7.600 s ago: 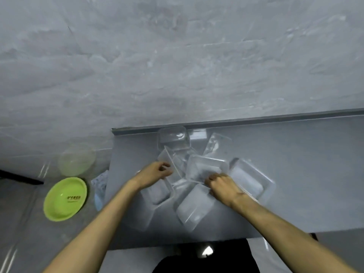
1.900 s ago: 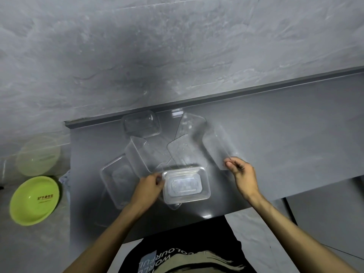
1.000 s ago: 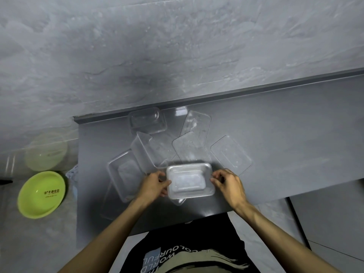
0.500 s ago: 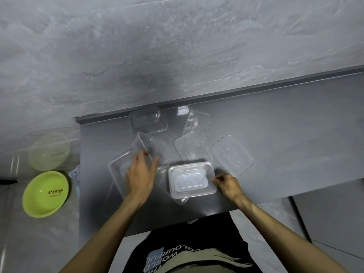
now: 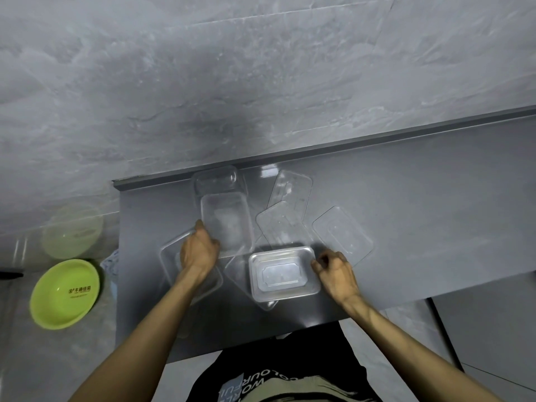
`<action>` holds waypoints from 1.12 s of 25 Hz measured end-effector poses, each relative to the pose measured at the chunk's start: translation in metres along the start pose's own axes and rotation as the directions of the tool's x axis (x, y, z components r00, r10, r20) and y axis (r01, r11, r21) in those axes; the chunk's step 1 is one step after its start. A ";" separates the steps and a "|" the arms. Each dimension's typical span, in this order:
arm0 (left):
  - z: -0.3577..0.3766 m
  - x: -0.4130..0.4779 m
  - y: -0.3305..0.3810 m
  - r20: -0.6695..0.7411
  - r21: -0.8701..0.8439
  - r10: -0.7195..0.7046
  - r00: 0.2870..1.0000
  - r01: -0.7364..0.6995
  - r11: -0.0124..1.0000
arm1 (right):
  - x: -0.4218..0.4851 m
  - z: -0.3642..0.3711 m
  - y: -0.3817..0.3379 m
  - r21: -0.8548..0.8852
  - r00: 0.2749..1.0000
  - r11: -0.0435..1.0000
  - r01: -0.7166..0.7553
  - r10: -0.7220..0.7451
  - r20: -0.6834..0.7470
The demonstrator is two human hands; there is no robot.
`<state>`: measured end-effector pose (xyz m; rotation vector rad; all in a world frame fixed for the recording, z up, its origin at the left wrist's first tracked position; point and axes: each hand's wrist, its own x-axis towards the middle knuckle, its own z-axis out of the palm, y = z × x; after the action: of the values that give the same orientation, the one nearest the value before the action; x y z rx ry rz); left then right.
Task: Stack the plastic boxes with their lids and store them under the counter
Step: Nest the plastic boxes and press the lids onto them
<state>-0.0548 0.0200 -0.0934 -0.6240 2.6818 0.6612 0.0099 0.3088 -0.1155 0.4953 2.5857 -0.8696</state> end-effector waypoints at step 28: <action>-0.014 -0.038 0.024 0.592 -0.805 0.257 0.764 0.544 0.236 | -0.020 0.002 -0.065 0.698 0.839 0.514 -0.498 0.082 0.538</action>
<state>-0.0366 0.0448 -0.0585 -0.7085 1.2039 2.0923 -0.0006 0.2547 -0.0749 0.8388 1.4536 -1.8024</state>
